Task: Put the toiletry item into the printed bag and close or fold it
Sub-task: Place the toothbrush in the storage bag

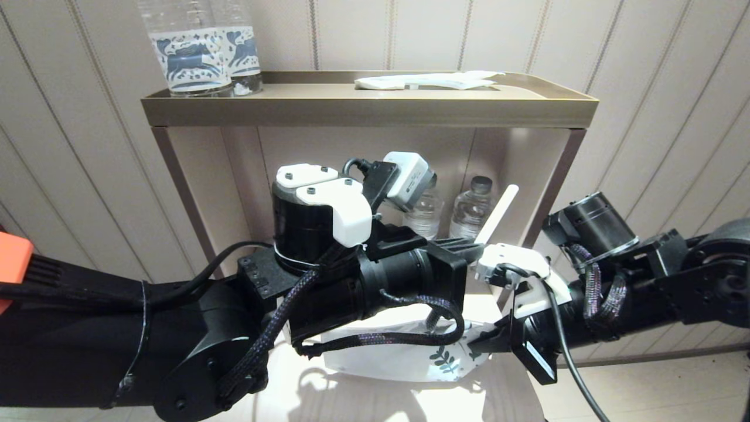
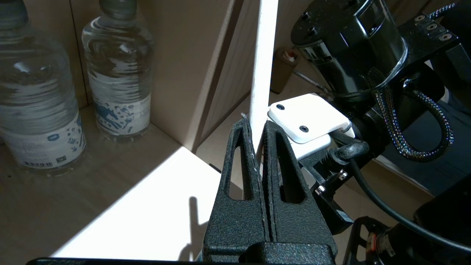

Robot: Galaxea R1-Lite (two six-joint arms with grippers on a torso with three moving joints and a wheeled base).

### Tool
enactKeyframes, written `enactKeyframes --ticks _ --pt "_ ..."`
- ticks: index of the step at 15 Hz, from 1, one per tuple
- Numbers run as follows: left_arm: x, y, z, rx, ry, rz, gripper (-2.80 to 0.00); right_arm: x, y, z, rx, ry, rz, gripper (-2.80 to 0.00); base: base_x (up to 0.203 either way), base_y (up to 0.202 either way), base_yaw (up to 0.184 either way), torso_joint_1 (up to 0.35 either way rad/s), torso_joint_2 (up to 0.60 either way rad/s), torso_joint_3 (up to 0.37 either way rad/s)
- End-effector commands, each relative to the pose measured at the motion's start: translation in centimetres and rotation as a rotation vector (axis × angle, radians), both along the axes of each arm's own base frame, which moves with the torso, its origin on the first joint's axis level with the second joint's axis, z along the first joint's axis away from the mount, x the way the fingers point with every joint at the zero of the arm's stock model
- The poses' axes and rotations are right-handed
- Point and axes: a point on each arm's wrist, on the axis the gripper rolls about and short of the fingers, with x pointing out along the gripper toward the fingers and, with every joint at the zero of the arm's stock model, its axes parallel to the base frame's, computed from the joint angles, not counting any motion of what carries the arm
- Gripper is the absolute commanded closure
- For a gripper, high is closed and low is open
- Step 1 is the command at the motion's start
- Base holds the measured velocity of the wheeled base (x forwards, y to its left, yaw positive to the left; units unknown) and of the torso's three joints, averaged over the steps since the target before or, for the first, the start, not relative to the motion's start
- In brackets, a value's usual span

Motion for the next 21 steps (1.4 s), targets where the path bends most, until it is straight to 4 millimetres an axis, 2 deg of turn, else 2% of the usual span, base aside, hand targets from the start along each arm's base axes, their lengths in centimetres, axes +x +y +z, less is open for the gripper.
enactKeyframes --ticks 1,10,13,18,21 --pt "-0.1 0.1 -0.6 0.014 0.007 -0.005 0.0 0.0 0.0 0.1 0.022 0.004 0.021 0.0 0.0 0.0 0.0 0.0 0.0 0.0" --pt "-0.2 0.2 -2.2 0.049 0.02 -0.007 0.0 -0.3 0.1 0.2 0.071 0.031 0.065 0.0 0.0 0.0 0.0 0.0 0.0 0.0" --pt "-0.2 0.3 -2.1 0.04 0.013 -0.007 0.0 -0.2 0.1 0.2 0.07 0.033 0.066 0.0 0.0 0.0 0.0 0.0 0.0 0.0" --pt "-0.9 1.7 -3.3 0.074 0.011 0.001 0.0 -0.3 0.1 0.3 0.072 0.028 0.067 0.0 0.0 0.0 0.0 0.0 0.0 0.0" --pt "-1.3 3.2 -3.4 0.087 -0.007 0.017 0.0 -0.3 0.1 0.4 0.074 0.027 0.065 0.0 0.0 0.0 0.0 0.0 0.0 0.0"
